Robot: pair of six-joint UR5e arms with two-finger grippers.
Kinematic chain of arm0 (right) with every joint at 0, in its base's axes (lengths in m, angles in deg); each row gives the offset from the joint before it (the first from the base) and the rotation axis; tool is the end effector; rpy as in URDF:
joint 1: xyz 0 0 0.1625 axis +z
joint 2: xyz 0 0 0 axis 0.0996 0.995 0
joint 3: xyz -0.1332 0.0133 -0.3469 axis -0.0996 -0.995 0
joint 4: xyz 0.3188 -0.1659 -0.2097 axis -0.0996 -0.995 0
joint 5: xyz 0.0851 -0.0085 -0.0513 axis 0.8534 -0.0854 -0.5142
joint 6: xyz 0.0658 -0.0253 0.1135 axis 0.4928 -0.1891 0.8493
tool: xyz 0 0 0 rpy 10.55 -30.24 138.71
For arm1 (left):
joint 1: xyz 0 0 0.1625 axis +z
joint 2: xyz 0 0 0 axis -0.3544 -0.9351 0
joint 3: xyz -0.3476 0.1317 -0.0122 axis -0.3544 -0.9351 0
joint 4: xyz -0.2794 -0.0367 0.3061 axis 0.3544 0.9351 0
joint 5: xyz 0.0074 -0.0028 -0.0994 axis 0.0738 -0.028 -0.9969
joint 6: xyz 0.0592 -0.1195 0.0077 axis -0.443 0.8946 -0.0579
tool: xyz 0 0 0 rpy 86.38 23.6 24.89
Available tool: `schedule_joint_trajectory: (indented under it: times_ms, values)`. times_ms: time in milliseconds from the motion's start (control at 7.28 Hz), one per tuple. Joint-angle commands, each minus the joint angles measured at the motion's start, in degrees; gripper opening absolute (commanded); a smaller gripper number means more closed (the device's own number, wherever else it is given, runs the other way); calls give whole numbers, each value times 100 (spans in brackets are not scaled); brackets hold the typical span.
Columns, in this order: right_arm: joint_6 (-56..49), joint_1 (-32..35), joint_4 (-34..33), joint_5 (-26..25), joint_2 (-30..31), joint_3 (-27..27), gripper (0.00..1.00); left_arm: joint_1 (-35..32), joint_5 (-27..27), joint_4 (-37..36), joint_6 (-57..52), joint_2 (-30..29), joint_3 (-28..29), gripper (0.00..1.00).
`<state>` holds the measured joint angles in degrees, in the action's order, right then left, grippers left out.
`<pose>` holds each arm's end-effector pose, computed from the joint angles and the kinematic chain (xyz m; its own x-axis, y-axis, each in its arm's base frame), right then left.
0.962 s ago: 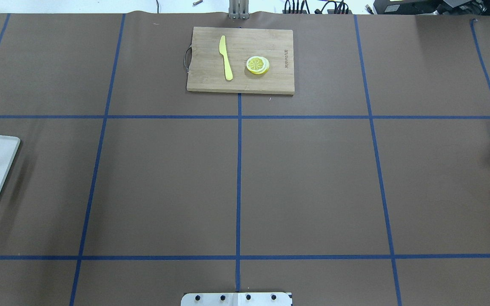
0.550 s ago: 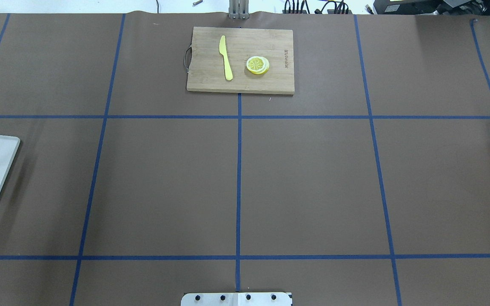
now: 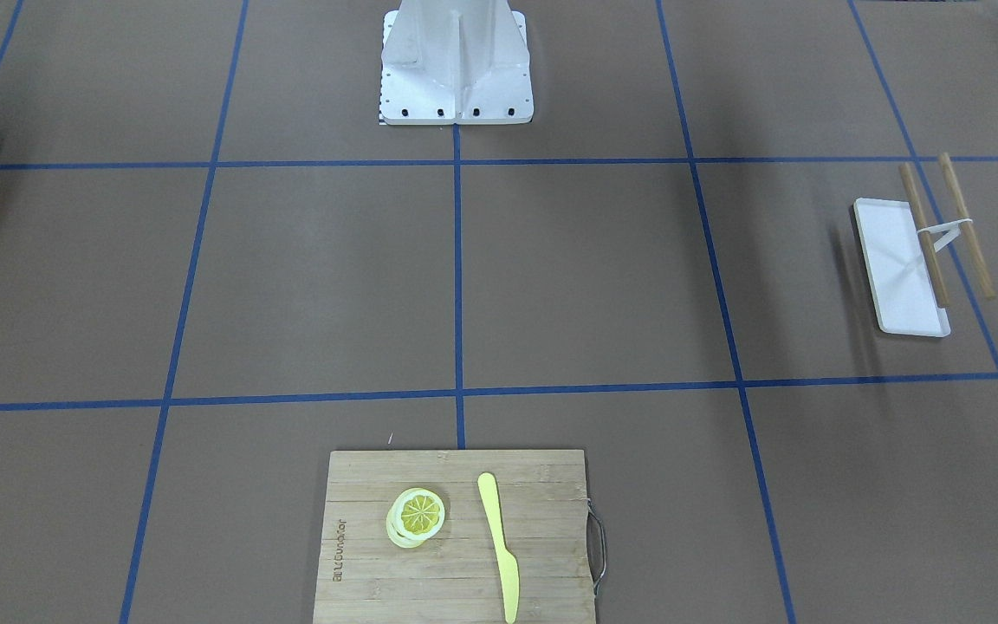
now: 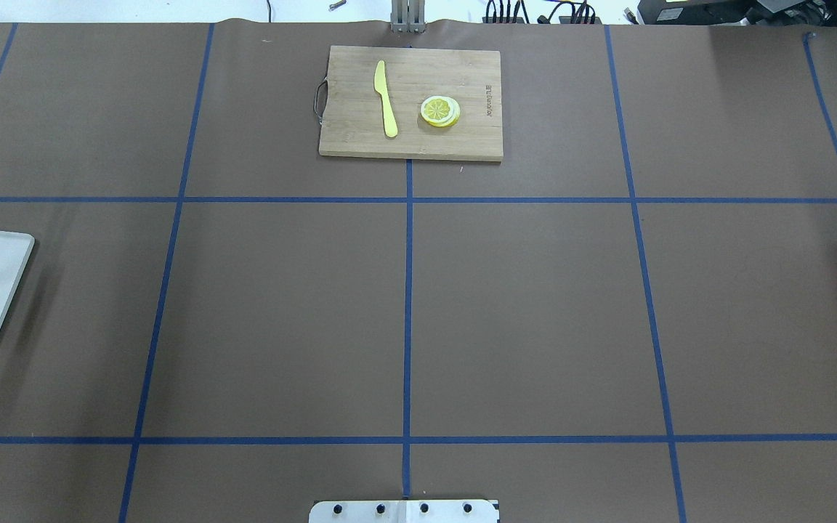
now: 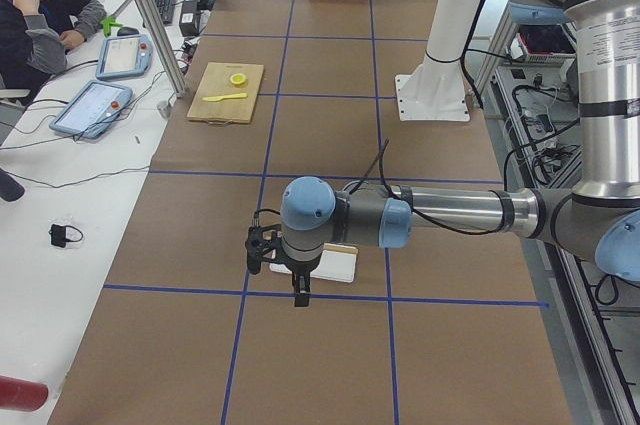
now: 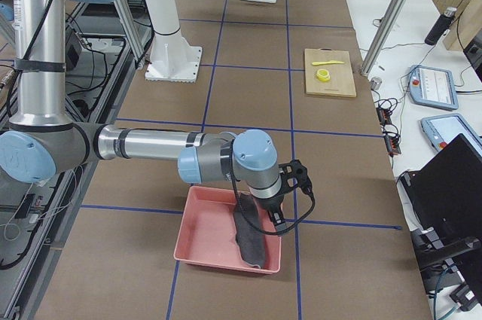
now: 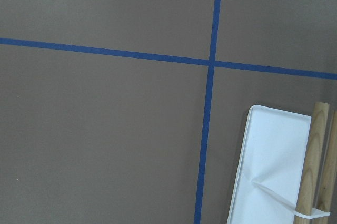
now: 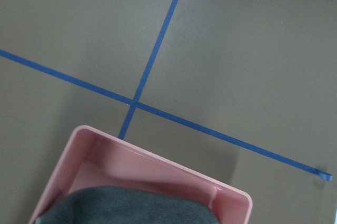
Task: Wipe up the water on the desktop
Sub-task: 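Lower the towel into the pink bin and open the right gripper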
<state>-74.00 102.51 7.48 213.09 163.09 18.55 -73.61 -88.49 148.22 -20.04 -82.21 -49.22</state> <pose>0.1025 -0.4760 0.5883 0.7692 -0.2882 0.5703 0.0795 0.9287 0.3622 -0.0711 -0.4348 0.5968 0.6879 -0.1051 -0.7181 0.1570 0.9876 0.0058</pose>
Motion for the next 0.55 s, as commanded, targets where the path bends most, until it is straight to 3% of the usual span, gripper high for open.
schedule_joint_trajectory:
  times_ms: [0,137,275,412]
  values:
    - [2215,-869,28,-39,-111,321,100,5,6,-1,0,0,9,99]
    - [2233,-873,98,-22,11,278,100,5,6,-1,0,0,9,99]
    - [1772,-873,359,-318,656,252,100,5,6,-1,9,0,9,99]
    - [1628,-864,701,-512,914,191,100,5,6,-1,9,0,18,99]
